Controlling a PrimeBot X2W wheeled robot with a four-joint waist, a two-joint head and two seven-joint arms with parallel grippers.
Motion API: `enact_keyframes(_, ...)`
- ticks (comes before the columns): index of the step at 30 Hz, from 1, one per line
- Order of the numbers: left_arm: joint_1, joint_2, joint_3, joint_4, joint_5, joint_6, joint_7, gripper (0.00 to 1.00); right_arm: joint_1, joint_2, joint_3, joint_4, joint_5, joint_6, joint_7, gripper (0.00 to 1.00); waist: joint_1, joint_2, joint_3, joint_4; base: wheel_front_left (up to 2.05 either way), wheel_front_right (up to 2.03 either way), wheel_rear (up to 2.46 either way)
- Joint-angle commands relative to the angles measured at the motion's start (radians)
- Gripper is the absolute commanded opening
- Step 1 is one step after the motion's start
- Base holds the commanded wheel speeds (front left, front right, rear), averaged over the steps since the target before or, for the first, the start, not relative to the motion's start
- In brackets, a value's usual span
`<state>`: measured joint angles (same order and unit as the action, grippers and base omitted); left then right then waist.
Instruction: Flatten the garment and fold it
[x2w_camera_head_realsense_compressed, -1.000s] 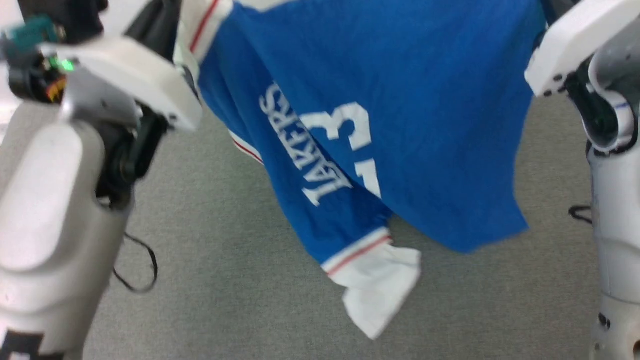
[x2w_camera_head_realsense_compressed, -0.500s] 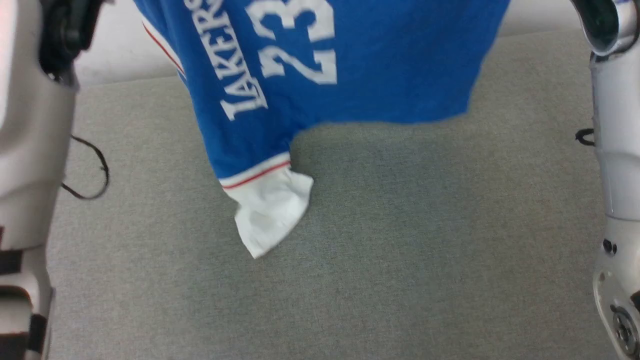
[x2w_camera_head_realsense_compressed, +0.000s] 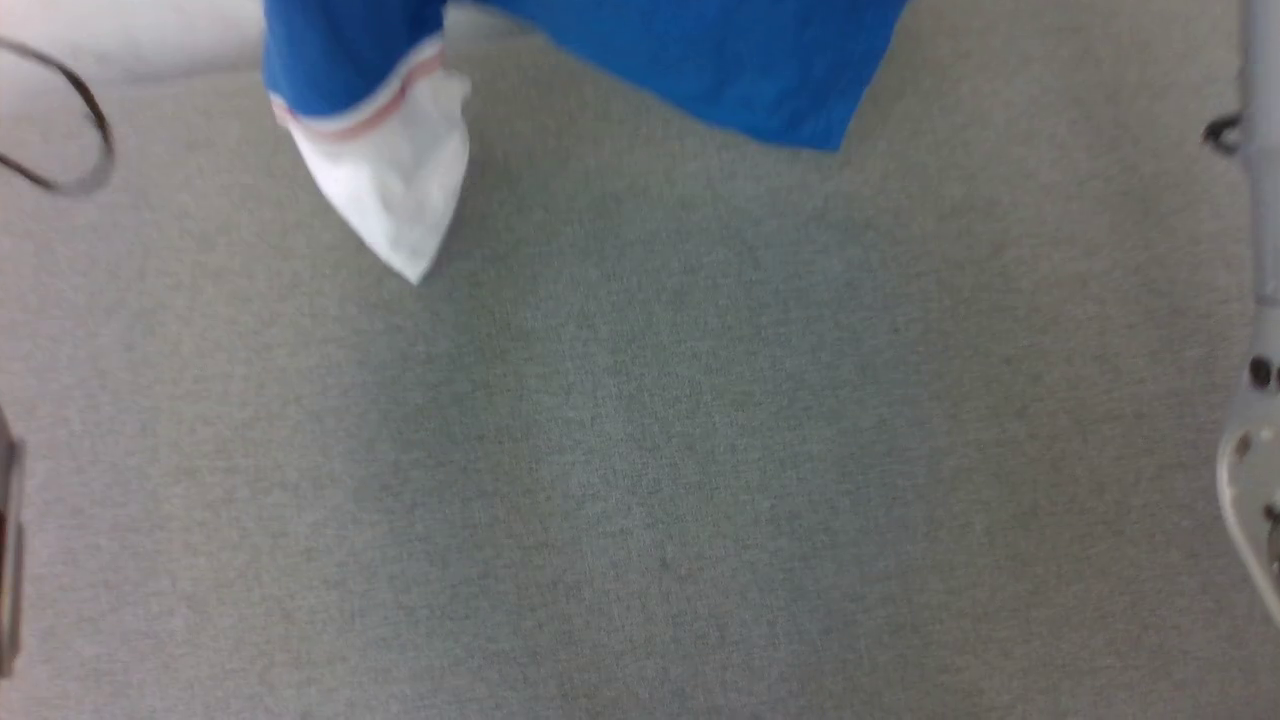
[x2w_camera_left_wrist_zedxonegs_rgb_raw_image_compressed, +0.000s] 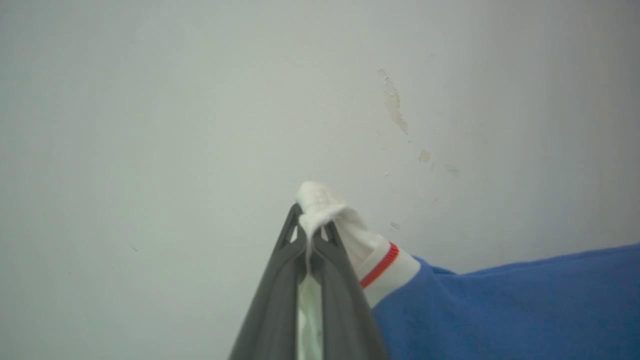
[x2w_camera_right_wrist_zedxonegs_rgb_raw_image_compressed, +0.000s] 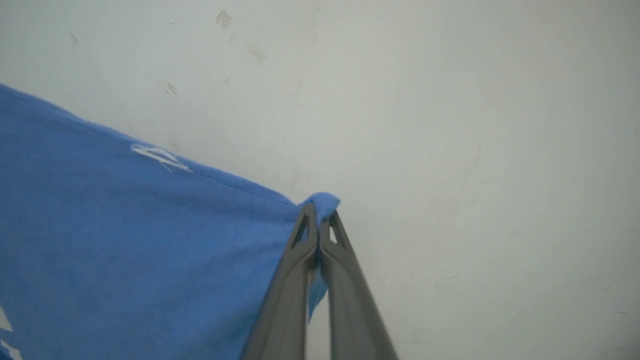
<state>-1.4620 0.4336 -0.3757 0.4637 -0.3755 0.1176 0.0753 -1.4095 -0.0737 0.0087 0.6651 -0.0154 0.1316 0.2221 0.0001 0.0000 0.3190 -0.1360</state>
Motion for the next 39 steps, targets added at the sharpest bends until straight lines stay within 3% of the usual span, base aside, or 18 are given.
enact_keyframes(1,-0.029,-0.002,-0.004,0.003,0.017,-0.006,-0.035,0.0,-0.027,0.005,-0.012,0.013,-0.017,-0.001,-0.015,0.0,-0.0001,0.0,0.099,0.001,0.0,0.0,0.0)
enact_keyframes(8,-0.158,-0.011,-0.025,0.012,0.086,-0.017,-0.245,0.0,-0.15,0.005,-0.075,0.029,-0.141,-0.001,-0.109,0.0,-0.0001,0.0,0.229,0.028,0.0,0.0,0.0)
enact_keyframes(14,-0.237,-0.022,-0.03,0.036,0.1,-0.033,-0.302,0.0,-0.206,-0.001,-0.127,0.046,-0.212,-0.001,-0.159,0.0,-0.0001,0.0,0.316,0.039,0.0,0.0,0.0)
enact_keyframes(21,-0.294,-0.01,0.002,-0.061,0.143,-0.038,-0.336,0.0,-0.257,0.0,-0.159,0.057,-0.259,-0.001,-0.207,0.0,-0.0001,0.0,0.431,0.039,0.0,0.0,0.0)
enact_keyframes(24,-0.26,-0.012,0.033,-0.112,0.147,-0.047,-0.337,0.0,-0.262,0.0,-0.164,0.064,-0.28,-0.001,-0.226,0.0,-0.0001,0.0,0.468,0.042,0.0,0.0,0.0)
enact_keyframes(34,-0.075,0.004,0.092,-0.101,0.129,-0.146,-0.337,0.0,-0.224,-0.023,-0.137,0.108,-0.285,-0.001,-0.276,0.0,-0.0001,0.0,0.492,0.069,0.0,0.0,0.0)
enact_keyframes(39,0.011,0.01,0.124,-0.08,0.105,-0.163,-0.337,0.0,-0.179,-0.042,-0.109,0.101,-0.247,-0.001,-0.299,0.0,-0.0001,0.0,0.475,0.084,0.0,0.0,0.0)
